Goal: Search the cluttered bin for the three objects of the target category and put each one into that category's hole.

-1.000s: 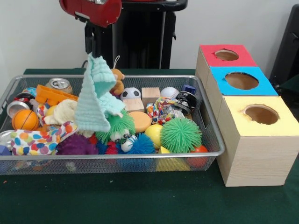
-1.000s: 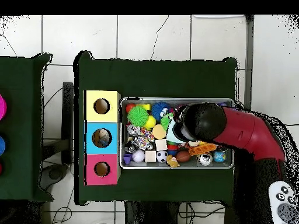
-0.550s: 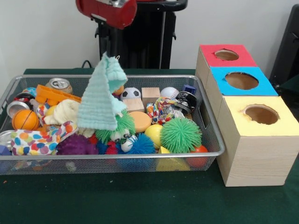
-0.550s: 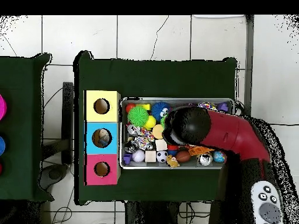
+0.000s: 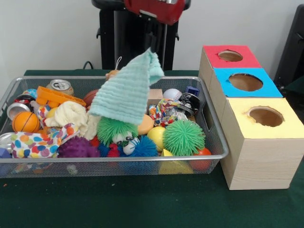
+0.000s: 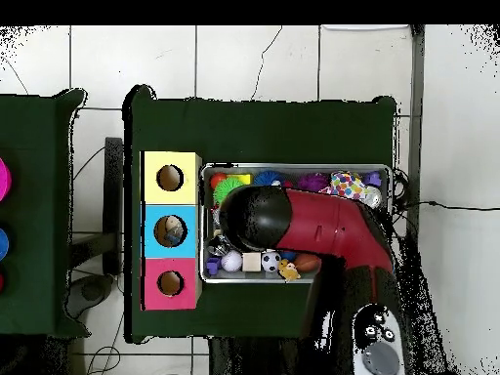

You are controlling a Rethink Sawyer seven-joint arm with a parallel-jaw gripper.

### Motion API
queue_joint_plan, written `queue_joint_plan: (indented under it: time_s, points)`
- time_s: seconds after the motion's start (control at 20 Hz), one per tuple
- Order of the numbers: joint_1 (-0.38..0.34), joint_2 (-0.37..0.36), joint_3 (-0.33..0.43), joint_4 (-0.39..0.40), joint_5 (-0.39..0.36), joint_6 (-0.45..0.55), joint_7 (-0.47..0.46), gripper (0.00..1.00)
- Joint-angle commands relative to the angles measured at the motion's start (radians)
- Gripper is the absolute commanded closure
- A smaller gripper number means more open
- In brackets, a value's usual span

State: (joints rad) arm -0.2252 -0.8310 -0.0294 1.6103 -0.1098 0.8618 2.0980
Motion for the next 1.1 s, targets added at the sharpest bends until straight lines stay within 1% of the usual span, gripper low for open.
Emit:
queue_joint_plan:
  time_s: [0.05,0.25,0.4,0.55,0.7,0.75,0.85,1.1]
  points:
    - [0.049,0.036,-0.062,0.087,0.082,-0.08,0.342,1.0]
    - [0.08,0.043,-0.09,0.083,0.112,-0.076,0.337,1.0]
    - [0.088,0.058,-0.104,0.074,0.124,-0.087,0.317,1.0]
    - [0.06,0.111,-0.103,0.046,0.113,-0.142,0.263,1.0]
    - [0.046,0.126,-0.103,0.043,0.119,-0.164,0.23,1.0]
    - [0.053,0.13,-0.113,0.044,0.115,-0.181,0.236,1.0]
    - [0.05,0.141,-0.111,0.039,0.118,-0.197,0.221,1.0]
    - [0.085,0.147,-0.141,0.009,0.13,-0.176,0.237,1.0]
